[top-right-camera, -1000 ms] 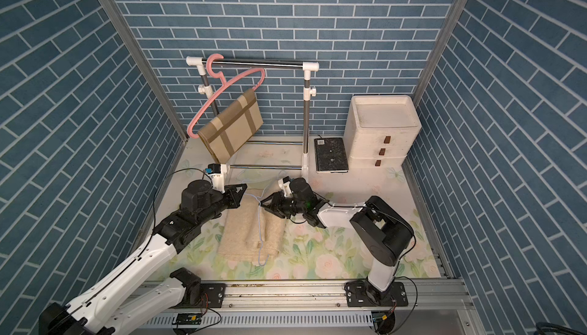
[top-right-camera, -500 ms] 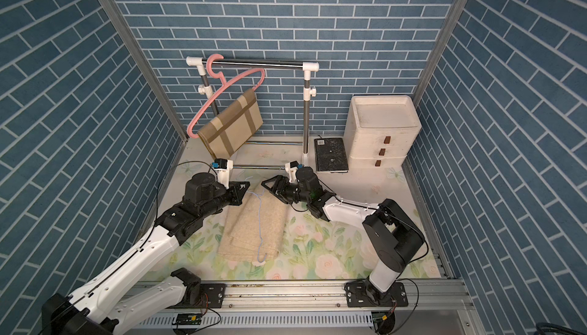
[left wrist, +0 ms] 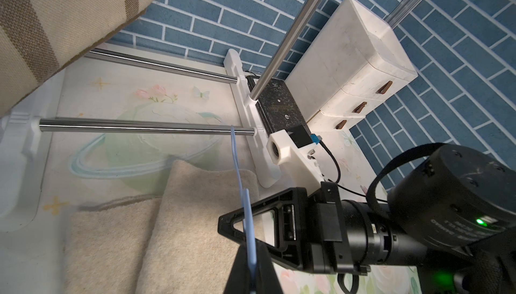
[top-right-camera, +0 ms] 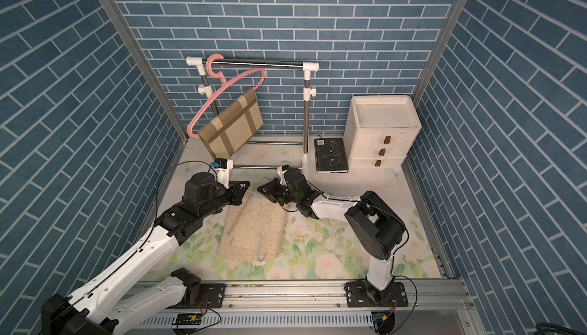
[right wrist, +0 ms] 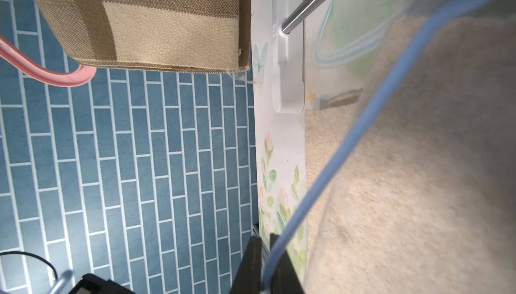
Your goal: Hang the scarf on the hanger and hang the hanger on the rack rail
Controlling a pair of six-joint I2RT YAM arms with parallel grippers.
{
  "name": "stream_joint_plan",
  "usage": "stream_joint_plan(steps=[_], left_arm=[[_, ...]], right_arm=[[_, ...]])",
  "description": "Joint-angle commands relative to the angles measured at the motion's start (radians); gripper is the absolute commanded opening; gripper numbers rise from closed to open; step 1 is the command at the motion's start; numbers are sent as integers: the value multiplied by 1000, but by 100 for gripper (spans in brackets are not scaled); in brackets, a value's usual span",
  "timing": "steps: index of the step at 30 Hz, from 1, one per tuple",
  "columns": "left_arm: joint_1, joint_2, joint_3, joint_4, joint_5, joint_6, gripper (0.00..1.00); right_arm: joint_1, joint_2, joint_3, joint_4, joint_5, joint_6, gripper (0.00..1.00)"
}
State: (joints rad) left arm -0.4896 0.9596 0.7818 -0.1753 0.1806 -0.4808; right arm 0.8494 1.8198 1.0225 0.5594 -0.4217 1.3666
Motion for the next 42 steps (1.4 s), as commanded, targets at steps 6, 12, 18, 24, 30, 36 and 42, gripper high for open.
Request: stream_joint_plan(steps=[6, 12, 18, 24, 30, 36, 42], left_arm=[[2, -60, 96, -141, -120, 8, 48], [73, -146, 51, -246, -136, -50, 76], [196, -203, -87, -195, -6, -135, 88], [285, -95, -239, 2, 260, -151, 88], [286, 71, -268, 92, 340, -105, 84], [285, 217, -268, 142, 367, -72, 83], [283, 291, -297, 147, 366, -56, 78]], right_arm=[[-5, -43, -30, -4, 24, -33, 0], [-13, -60, -53, 1, 15, -48, 0], [-19, -65, -61, 8, 7, -55, 0], [-21, -65, -55, 11, 2, -61, 0], [-21, -66, -54, 18, -1, -62, 0], [-23, -58, -47, 23, -9, -62, 0], [-24, -54, -44, 27, -10, -62, 0]])
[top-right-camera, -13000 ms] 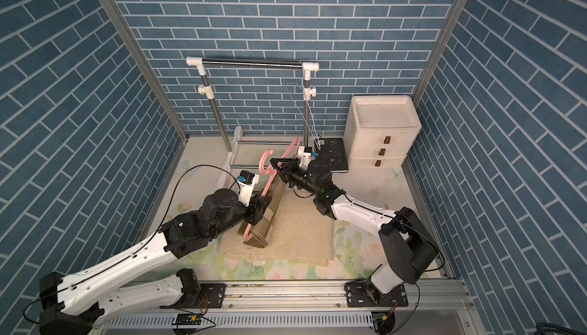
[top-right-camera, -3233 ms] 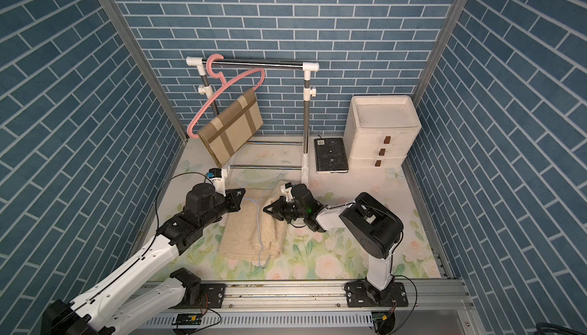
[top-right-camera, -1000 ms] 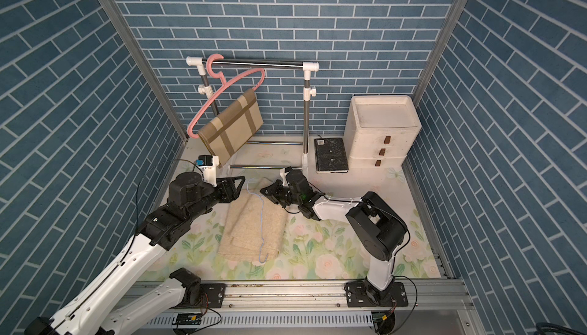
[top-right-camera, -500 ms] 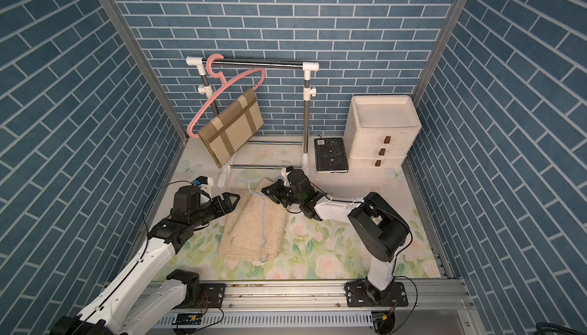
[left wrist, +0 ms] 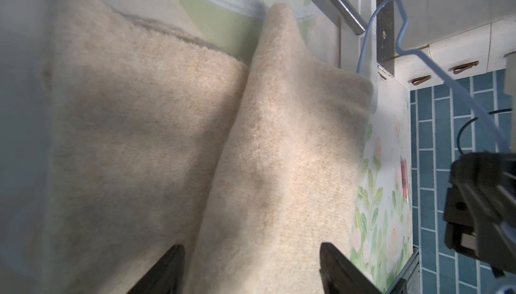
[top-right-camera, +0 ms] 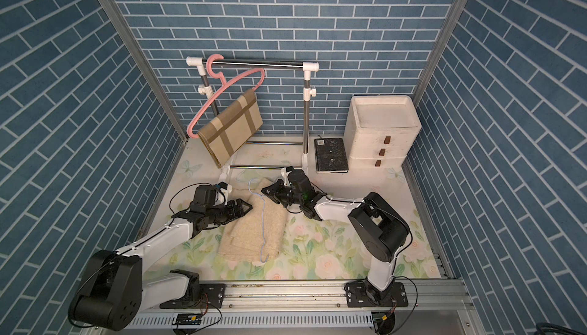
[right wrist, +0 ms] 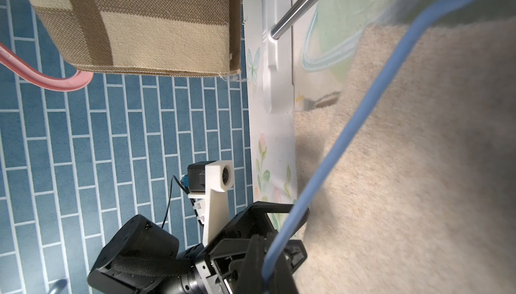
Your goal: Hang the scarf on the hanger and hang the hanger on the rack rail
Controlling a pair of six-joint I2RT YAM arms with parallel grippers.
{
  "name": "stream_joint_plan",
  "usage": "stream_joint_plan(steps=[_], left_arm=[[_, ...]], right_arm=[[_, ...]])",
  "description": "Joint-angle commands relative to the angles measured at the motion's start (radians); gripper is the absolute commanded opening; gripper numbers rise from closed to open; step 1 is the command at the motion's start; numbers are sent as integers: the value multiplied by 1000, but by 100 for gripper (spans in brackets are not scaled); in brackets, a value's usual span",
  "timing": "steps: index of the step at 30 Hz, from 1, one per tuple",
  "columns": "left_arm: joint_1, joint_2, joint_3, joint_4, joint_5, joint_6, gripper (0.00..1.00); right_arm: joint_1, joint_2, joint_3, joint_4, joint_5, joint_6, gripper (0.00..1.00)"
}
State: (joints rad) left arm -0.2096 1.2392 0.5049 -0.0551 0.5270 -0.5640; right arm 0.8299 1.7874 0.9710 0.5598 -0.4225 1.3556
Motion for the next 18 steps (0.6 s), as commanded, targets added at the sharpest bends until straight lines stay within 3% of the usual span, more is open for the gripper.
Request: stream_joint_plan(steps=[1, 5, 12, 15, 18], left_arm=[[3, 17, -25, 34, 29, 23, 77], [-4, 47, -41, 44, 68, 21, 73], [-25, 39, -49, 53, 113, 6, 53], [-27, 12, -48, 72, 150, -16, 40], [-27, -36, -25, 20, 103, -21, 17]], right_arm=[[-4, -21, 8, 29, -11, -52, 0], [-3, -19, 9, 32, -15, -52, 0], [-1, -16, 7, 38, -16, -52, 0], [-3, -15, 6, 40, -18, -53, 0], [-3, -16, 9, 44, -26, -55, 0]])
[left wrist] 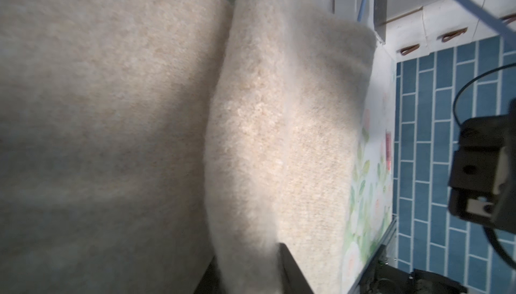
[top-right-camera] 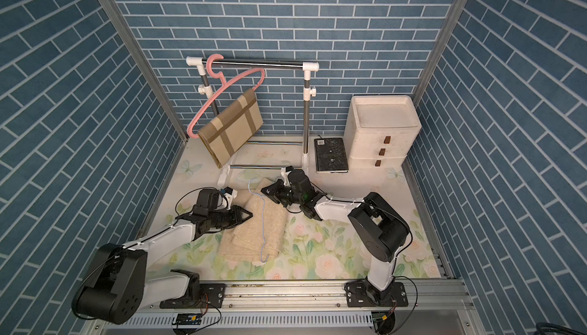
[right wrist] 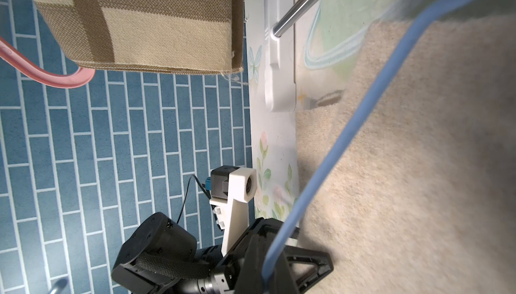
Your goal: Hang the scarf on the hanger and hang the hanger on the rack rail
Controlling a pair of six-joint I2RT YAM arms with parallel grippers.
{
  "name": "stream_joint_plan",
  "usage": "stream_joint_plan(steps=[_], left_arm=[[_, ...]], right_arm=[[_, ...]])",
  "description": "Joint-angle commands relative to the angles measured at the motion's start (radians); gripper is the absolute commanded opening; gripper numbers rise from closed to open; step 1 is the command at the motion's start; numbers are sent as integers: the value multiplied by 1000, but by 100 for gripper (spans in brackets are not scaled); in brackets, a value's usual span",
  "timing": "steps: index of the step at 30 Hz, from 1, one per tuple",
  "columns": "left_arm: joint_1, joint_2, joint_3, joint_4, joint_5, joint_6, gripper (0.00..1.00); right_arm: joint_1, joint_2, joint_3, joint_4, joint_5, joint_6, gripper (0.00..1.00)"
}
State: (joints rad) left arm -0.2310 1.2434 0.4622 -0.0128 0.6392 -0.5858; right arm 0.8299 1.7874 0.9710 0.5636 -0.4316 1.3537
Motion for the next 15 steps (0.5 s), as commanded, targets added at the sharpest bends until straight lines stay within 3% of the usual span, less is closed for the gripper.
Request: stream_joint_plan(steps=[1, 4, 12, 15], left_arm=[[-5, -74, 31, -55, -47, 3, 12], [-1, -196, 95, -193, -207, 9, 0], [17, -410, 160, -416, -498, -37, 0], [19, -462, 115, -421, -539, -96, 0]], right_arm=[[-2, -16, 11, 42, -23, -53, 0], [0, -14, 26, 56, -53, -49, 0], [15, 27, 62, 176, -179, 18, 0], [22, 53, 53, 210, -203, 44, 0]])
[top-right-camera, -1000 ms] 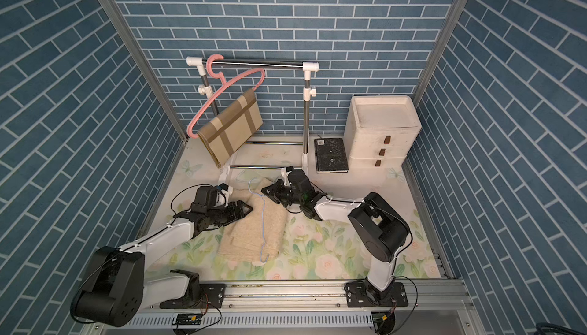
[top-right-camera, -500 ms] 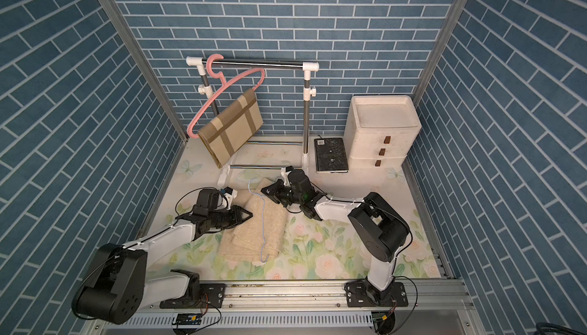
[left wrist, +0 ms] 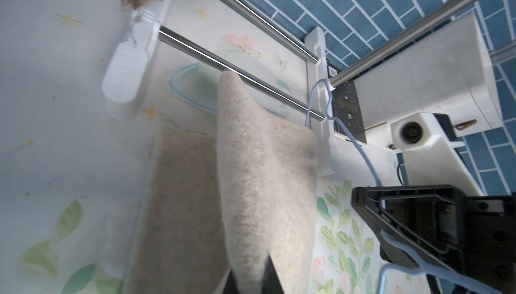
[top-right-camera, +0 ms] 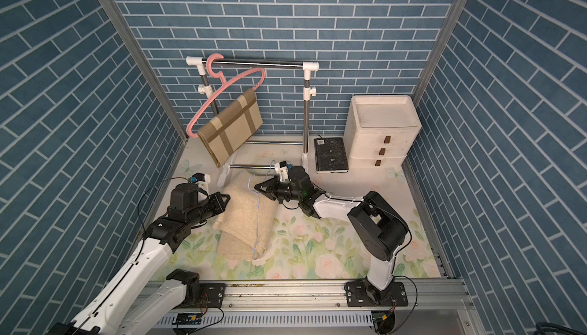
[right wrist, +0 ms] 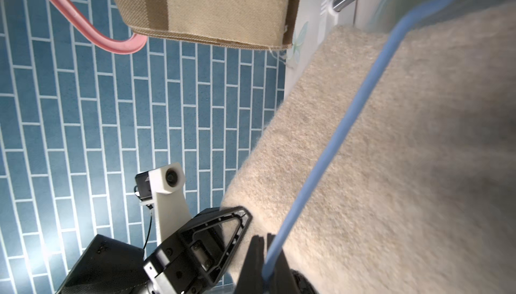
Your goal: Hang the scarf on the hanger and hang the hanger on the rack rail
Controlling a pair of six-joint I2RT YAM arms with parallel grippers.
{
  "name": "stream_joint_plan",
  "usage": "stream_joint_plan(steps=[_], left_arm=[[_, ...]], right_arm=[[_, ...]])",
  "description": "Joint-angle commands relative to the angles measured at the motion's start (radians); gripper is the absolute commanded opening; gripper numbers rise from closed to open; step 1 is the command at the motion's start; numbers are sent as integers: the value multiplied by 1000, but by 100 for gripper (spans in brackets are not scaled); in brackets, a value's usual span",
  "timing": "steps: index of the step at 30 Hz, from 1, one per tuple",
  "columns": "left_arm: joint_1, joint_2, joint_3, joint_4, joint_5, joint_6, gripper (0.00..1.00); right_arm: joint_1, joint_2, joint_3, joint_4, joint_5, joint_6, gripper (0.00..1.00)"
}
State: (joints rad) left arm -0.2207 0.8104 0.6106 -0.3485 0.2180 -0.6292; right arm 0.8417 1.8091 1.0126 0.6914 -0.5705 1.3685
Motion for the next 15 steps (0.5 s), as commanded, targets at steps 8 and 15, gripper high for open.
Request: stream_joint_plan(steps=[8, 15], left_arm=[[9, -124, -152, -86, -208, -153, 0], [9, -48, -231, 8, -184, -154, 0]], right_arm=[[-2, 60, -32, 90, -77, 21, 0], [-41, 74, -60, 79, -123, -3, 0]])
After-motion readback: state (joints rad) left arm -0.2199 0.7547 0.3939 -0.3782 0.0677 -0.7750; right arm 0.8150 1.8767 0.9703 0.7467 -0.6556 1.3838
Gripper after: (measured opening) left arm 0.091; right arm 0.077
